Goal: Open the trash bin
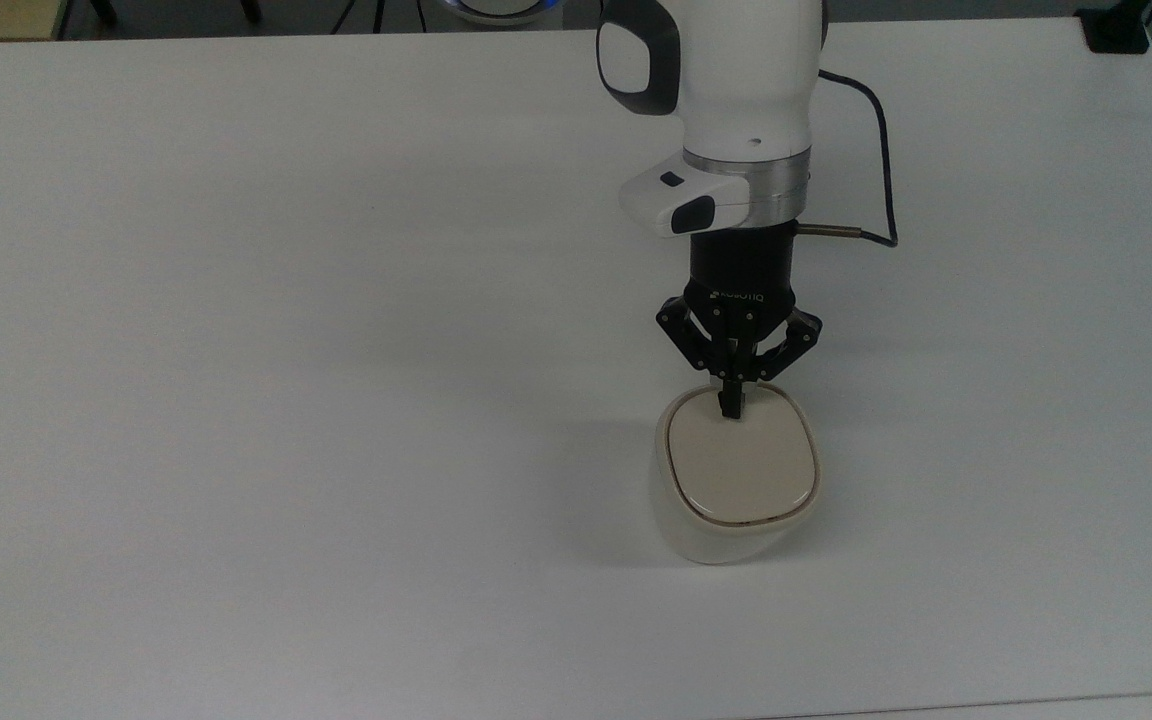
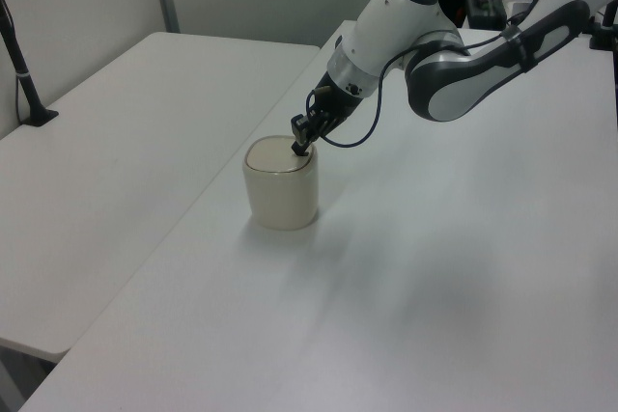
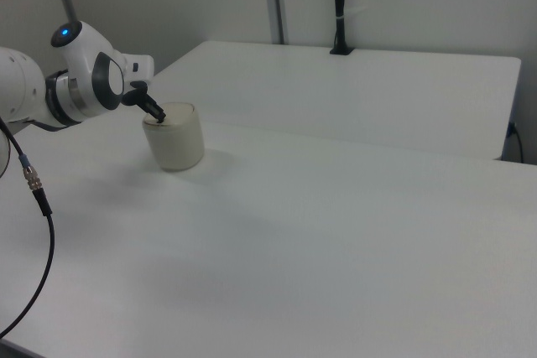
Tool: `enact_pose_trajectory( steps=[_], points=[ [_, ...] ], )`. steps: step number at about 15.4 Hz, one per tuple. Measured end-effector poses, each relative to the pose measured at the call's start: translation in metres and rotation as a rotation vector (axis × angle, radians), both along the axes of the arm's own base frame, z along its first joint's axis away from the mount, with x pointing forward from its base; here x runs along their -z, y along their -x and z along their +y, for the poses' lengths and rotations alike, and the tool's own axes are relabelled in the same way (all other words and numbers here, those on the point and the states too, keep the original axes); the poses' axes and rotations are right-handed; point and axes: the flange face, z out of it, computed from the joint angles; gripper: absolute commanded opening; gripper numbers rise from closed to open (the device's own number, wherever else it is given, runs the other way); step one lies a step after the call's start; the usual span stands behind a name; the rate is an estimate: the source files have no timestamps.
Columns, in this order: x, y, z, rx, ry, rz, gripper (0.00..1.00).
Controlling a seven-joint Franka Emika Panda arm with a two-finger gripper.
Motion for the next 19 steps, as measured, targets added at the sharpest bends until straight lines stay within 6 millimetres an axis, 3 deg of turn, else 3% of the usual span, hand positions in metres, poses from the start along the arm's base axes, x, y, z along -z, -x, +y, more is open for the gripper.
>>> enact_pose_trajectory(
  steps=[4,8,14,15,16,18,19],
  points=[
    [-0.011,-0.005,-0.007,0.024,-0.013,-0.019,0.0],
    [-0.062,-0.005,-0.036,0.091,-0.001,-0.025,0.0],
    [-0.136,0.032,-0.069,0.184,0.066,0.107,0.04],
    [-0.145,0.041,-0.075,0.186,0.067,0.148,0.1],
    [-0.156,0.049,-0.083,0.18,0.063,0.189,0.23],
    [-0.178,0.068,-0.105,0.158,0.041,0.271,0.61],
    [-0.19,0.079,-0.117,0.137,0.042,0.305,0.74]
  ],
)
